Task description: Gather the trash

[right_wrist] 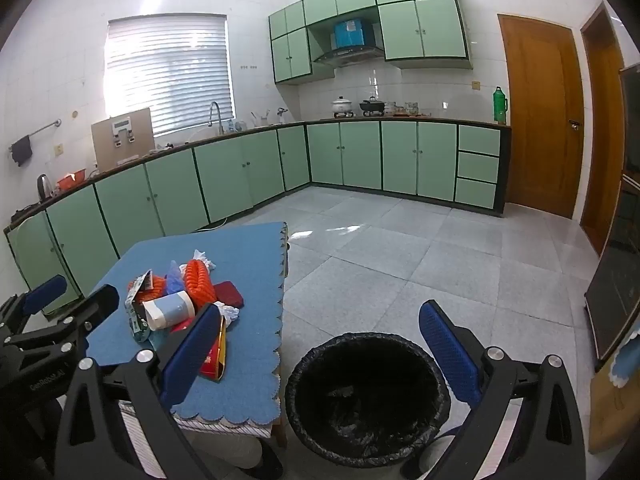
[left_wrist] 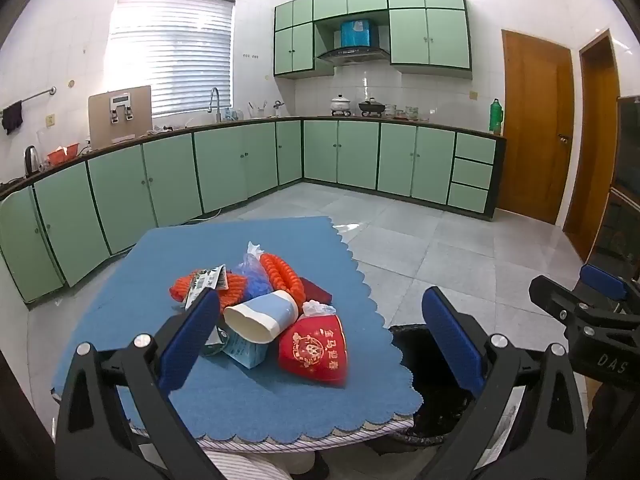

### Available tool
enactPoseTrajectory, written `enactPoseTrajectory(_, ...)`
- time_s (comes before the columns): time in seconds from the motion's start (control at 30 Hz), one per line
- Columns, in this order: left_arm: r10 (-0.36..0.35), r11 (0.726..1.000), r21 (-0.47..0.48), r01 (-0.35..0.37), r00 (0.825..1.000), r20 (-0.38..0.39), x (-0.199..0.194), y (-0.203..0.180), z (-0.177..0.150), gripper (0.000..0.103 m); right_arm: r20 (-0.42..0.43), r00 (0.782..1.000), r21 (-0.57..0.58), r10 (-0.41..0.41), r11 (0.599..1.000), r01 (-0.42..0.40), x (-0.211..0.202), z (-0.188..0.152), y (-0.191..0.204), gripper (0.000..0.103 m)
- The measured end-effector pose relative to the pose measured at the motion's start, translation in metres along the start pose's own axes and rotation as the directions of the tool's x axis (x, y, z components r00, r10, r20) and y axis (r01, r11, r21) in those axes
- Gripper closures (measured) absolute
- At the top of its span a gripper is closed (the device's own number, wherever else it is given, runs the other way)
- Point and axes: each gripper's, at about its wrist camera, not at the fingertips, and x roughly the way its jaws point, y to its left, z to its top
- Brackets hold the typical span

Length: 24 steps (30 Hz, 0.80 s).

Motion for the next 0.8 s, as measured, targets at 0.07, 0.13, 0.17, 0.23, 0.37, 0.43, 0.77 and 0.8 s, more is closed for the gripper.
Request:
enactPoseTrajectory(0.07,-0.002,1.000,-0.004,0.002,1.000,-0.002,0.000,0.000,0.000,0.005,0.000,1.000,0.003,0.001,1.000,-0.001,0.000,0.000,0.000,0.006)
enactPoseTrajectory(0.13,-0.003,1.000,-0.008,0.003,1.000,-0.004,-0.003,0.002,0.002,0.005,0.003,1.000,0.006,0.000,1.000,0.000,-0.001,0.000,0.000,0.006)
enactPoseTrajectory(0.17,-0.004,1.000,-0.008,0.004,1.000,-0.004,-0.003,0.002,0.002,0.005,0.004,1.000,0.007,-0.001,1.000,0.001,-0.001,0.000,0.000,0.006)
enactPoseTrajectory(0.23,-0.002,1.000,-0.010,0.002,1.000,-0.005,0.000,0.007,0.004,0.005,0.004,1.000,0.010,-0.003,1.000,0.003,-0.002,0.000,0.000,0.006)
enactPoseTrajectory(0.37,-0.005,1.000,-0.013,0.004,1.000,-0.005,-0.002,0.012,0.006,0.005,-0.004,1.000,0.005,-0.002,1.000,0.002,0.006,-0.002,0.002,0.006)
enactPoseTrajectory(0.43,0.000,1.000,-0.007,0.000,1.000,-0.007,0.000,0.007,0.003,0.005,-0.003,1.000,0.005,0.001,1.000,0.000,0.006,-0.003,0.004,0.006)
enactPoseTrajectory(0.77,0.010,1.000,-0.008,-0.010,1.000,0.002,-0.004,0.006,0.004,0.005,0.007,1.000,0.010,0.005,1.000,-0.005,0.003,-0.001,0.002,0.006)
enactPoseTrajectory(0.8,0.010,1.000,-0.008,-0.010,1.000,0.001,-0.005,0.006,0.004,0.005,0.007,1.000,0.011,0.005,1.000,-0.005,0.004,-0.001,0.002,0.006)
